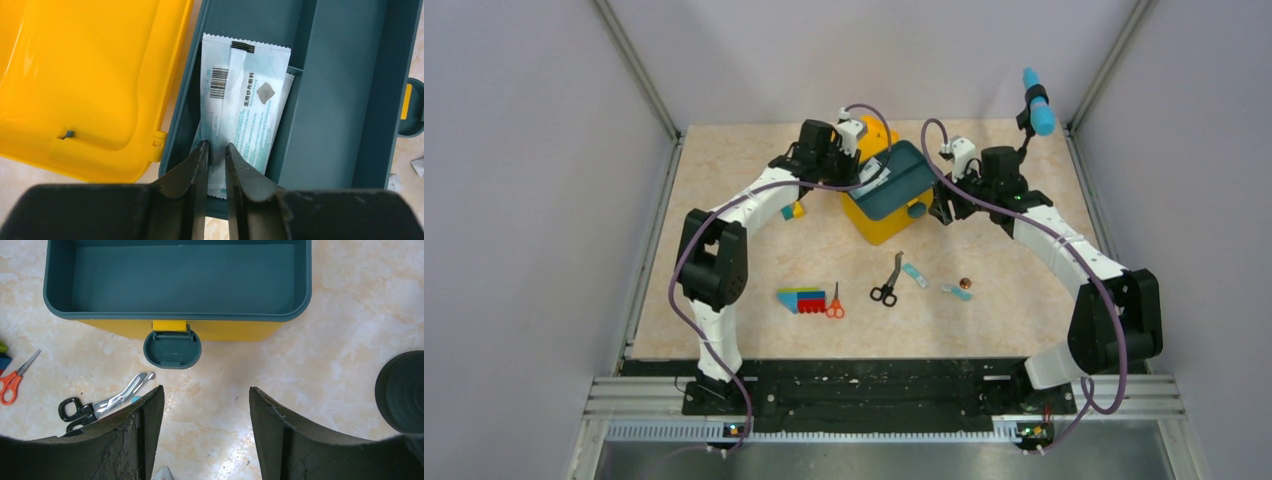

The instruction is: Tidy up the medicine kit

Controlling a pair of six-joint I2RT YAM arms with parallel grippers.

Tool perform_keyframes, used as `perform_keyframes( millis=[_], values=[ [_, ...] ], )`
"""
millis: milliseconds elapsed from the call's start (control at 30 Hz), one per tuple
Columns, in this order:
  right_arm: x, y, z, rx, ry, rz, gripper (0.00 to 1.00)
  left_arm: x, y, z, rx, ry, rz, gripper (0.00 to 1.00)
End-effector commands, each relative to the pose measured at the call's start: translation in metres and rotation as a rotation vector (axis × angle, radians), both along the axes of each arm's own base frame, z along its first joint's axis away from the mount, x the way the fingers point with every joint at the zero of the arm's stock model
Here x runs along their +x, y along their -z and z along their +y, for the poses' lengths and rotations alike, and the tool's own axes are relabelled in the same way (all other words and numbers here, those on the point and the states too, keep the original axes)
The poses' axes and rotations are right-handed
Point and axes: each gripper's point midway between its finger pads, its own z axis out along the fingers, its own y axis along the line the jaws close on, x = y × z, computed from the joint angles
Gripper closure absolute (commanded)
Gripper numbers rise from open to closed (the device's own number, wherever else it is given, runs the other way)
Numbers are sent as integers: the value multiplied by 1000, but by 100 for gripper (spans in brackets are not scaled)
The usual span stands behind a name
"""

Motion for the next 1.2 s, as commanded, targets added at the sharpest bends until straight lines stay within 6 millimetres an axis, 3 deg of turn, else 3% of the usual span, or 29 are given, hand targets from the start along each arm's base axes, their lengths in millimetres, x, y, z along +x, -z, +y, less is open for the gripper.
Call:
perform_keyframes(
  millis=[0,167,367,433,533,633,800,967,1067,1167],
  values=[
    [10,-20,-1,18,12,-70,37,3,-28,3,-15,-23,-66,74],
    [12,-22,0,21,8,-71,37,2,-44,2,-31,-20,-92,58],
    [12,-21,2,30,5,-65,37,4,-73,-11,-123,6,-130,53],
    [12,-20,2,33,5,-62,37,6,-77,-22,-179,21,-113,61],
    [13,-21,2,34,6,-63,37,10,-76,-41,-257,72,-72,85],
    [13,-23,2,30,6,-69,37,17,-69,-50,-263,78,-66,96],
    [11,-24,1,30,4,-68,37,29,-42,-47,-197,17,-57,96],
    [11,-23,1,29,5,-67,37,21,-17,-42,-149,27,-13,96],
    [11,-24,2,31,5,-67,37,16,-12,-39,-132,33,0,96],
    [13,-24,2,32,6,-64,38,17,-20,-38,-132,31,-19,96]
  ],
)
